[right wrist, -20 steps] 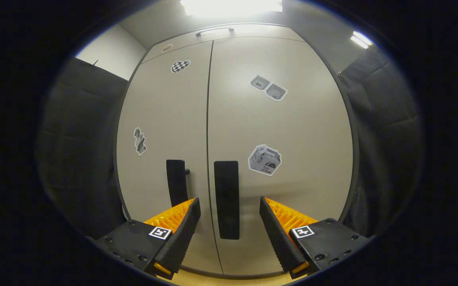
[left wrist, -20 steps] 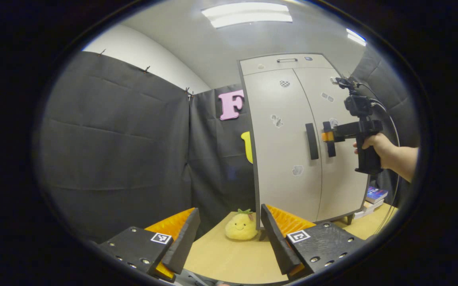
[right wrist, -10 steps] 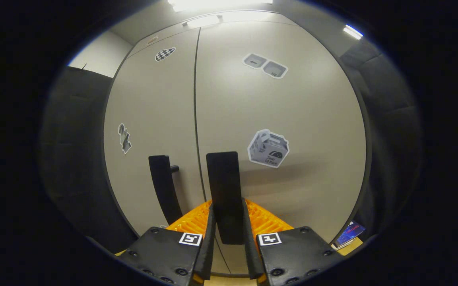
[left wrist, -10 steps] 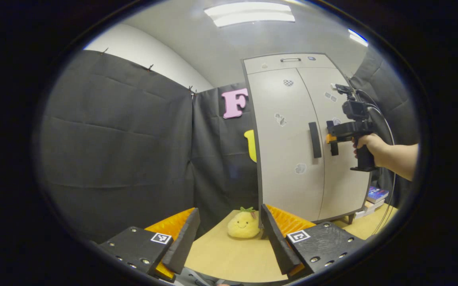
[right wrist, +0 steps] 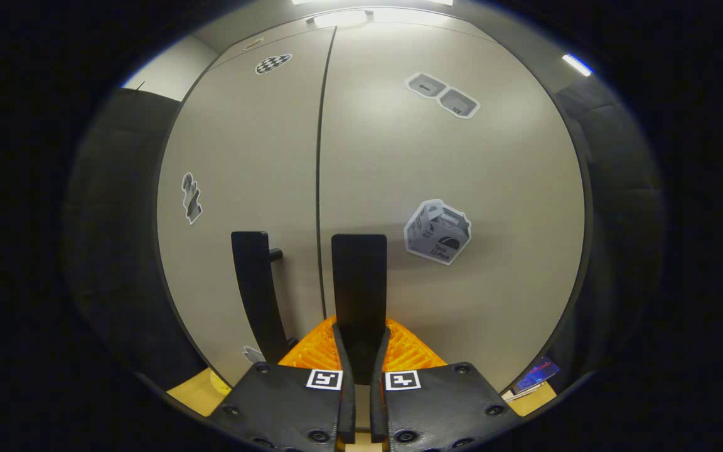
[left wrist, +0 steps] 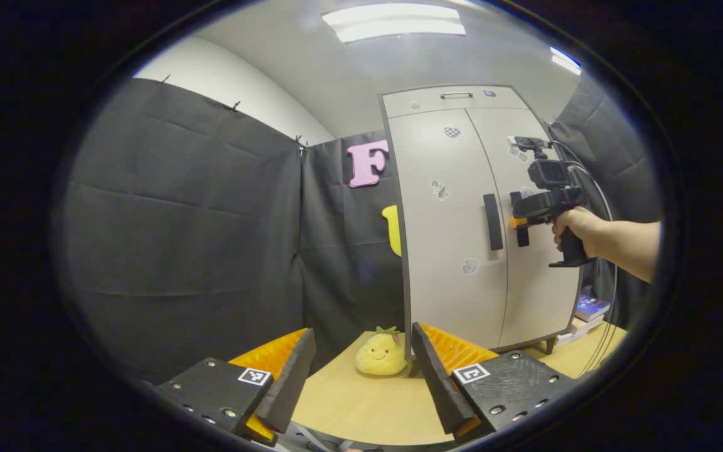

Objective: Open the right door of the double-door shoe cabinet with the right hand, and open the left door with the left hand.

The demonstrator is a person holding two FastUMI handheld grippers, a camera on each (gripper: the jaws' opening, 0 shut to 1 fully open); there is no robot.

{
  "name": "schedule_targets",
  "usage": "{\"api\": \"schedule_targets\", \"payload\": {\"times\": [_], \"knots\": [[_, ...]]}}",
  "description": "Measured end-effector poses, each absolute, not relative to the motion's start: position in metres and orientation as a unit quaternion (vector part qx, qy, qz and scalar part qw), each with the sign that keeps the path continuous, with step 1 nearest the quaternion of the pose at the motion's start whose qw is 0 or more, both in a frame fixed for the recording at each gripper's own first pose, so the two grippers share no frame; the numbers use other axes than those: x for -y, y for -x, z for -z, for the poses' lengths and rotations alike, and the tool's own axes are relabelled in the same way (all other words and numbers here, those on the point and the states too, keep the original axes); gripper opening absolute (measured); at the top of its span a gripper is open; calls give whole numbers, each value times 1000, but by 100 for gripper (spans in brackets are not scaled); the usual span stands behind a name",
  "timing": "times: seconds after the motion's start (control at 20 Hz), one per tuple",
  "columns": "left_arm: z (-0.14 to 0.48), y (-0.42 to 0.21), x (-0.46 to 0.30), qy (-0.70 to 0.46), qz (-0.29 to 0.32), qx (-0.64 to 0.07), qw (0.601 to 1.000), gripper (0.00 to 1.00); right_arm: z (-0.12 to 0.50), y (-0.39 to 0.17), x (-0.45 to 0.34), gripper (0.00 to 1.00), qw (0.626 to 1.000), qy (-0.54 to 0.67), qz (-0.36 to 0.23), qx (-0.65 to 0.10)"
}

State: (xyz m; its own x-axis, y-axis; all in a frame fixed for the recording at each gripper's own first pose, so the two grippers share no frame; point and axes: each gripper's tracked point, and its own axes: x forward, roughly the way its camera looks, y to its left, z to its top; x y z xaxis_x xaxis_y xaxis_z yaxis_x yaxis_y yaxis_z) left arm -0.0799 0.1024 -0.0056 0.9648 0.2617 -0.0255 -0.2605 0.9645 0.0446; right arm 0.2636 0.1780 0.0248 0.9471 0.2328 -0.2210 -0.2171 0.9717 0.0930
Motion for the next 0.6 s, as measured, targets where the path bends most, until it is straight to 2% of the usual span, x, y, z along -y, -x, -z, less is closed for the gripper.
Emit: {"api": "schedule_targets", "payload": {"times": [0.05,0.15,0.6], "knots": [[6,80,-102,-22,-132,-14,991,88,-25,-263,-178,7,986,-31,-115,-115],[5,79,-102,-22,-130,-12,991,89,-25,-260,-178,11,986,-34,-118,-115],[-4,82,-93,-23,-106,-5,994,89,-27,-236,-172,7,982,-44,-142,-114]]}}
